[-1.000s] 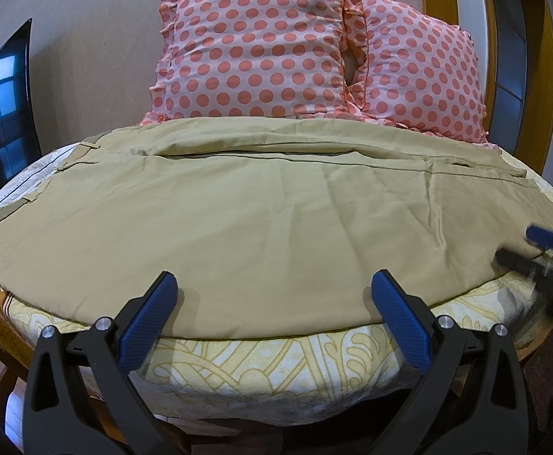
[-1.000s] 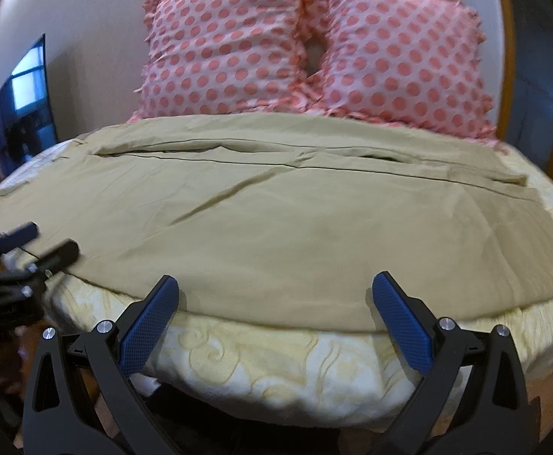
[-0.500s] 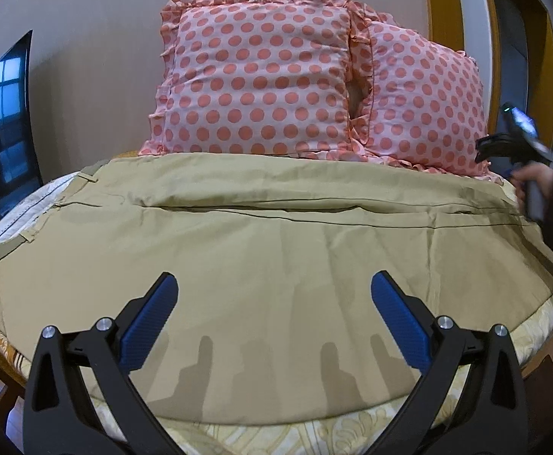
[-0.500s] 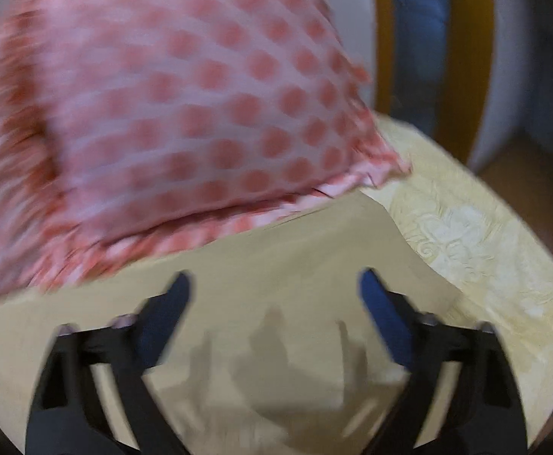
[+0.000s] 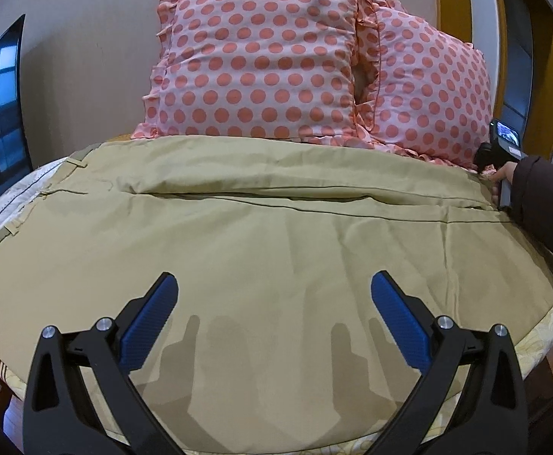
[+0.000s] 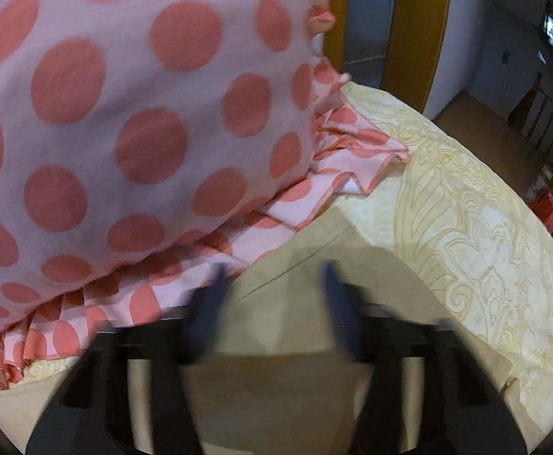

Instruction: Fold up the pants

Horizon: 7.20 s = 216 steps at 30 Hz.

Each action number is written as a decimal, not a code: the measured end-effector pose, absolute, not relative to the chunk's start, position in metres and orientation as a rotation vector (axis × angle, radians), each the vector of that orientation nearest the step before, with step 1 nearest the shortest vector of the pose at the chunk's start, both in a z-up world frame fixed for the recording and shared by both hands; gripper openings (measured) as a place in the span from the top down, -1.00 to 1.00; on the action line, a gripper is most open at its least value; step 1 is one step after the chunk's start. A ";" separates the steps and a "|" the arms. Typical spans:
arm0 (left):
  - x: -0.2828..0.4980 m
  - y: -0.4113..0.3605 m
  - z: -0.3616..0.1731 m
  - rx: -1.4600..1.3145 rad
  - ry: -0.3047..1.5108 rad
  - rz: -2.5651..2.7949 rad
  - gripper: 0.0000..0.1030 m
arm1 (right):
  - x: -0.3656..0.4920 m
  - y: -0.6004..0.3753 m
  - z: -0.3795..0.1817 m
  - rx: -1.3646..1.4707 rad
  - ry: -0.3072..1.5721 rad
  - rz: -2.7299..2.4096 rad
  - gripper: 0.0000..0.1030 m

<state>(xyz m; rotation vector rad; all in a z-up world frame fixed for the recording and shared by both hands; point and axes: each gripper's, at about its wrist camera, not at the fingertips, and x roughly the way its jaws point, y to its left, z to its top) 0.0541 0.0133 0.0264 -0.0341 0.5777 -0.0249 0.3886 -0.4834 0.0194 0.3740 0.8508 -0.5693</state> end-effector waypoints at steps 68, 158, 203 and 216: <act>0.087 0.169 0.084 -0.540 0.594 0.131 0.83 | 0.013 -0.543 0.026 0.954 0.327 -0.060 0.96; -0.033 0.286 0.007 -0.630 0.438 0.478 -0.50 | 0.067 -0.082 0.014 -0.036 0.719 0.814 -0.45; 0.028 -0.108 0.044 0.085 0.587 -0.412 0.84 | 0.031 -0.359 0.022 0.503 0.538 0.208 -0.50; 0.014 -0.101 0.049 -0.009 0.626 -0.605 -0.20 | 0.095 -0.336 0.028 0.614 0.737 0.438 -0.62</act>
